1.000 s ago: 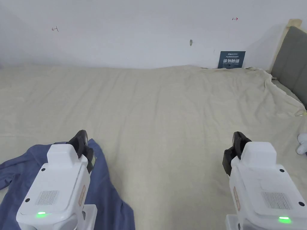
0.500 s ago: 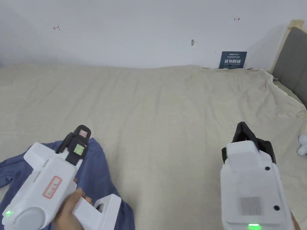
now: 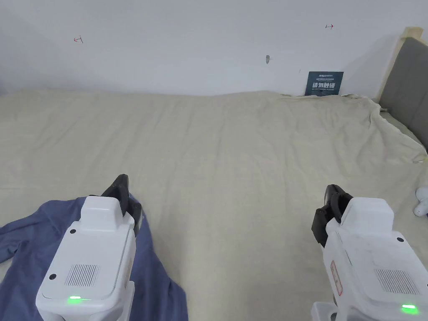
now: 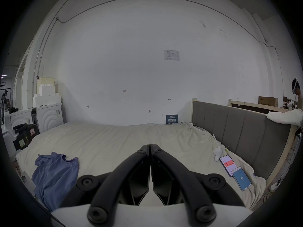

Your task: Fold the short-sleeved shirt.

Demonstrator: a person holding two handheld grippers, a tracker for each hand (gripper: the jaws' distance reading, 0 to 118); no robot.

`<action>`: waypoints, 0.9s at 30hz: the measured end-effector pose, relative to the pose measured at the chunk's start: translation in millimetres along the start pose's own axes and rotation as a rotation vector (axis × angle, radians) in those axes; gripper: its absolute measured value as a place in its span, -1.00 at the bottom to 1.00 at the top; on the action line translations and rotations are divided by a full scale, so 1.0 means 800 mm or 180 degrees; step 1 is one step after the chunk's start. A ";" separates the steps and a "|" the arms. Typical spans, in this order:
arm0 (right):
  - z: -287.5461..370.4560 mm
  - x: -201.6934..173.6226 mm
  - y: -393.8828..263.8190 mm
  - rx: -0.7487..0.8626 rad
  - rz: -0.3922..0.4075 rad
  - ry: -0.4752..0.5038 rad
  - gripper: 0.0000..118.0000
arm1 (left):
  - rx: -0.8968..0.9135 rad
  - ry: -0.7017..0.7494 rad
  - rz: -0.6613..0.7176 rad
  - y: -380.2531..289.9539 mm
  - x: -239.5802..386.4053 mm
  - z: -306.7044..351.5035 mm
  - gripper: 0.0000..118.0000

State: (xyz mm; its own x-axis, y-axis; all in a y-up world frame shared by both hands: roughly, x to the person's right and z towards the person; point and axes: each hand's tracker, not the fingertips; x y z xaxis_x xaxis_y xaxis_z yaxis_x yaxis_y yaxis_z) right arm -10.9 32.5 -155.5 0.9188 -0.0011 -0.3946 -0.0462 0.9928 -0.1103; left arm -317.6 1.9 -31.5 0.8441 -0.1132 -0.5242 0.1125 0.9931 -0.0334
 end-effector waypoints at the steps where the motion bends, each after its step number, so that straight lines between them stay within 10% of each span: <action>1: 0.001 -0.001 0.000 0.0005 0.0007 0.0003 -1.00 | -0.0005 0.0004 0.0026 0.000 -0.001 0.000 -1.00; 27: 0.002 -0.005 0.013 0.0056 0.0076 0.0018 -1.00 | -0.0002 0.0005 0.0148 0.002 -0.008 -0.001 -1.00</action>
State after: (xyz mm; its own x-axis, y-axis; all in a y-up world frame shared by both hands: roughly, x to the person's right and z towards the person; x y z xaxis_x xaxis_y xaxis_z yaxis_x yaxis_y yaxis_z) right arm -14.3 43.2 -154.0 0.9154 0.0219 -0.4020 -0.0610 0.9945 -0.0847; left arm -323.2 4.6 -29.2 0.8475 -0.0668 -0.5266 0.0727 0.9973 -0.0095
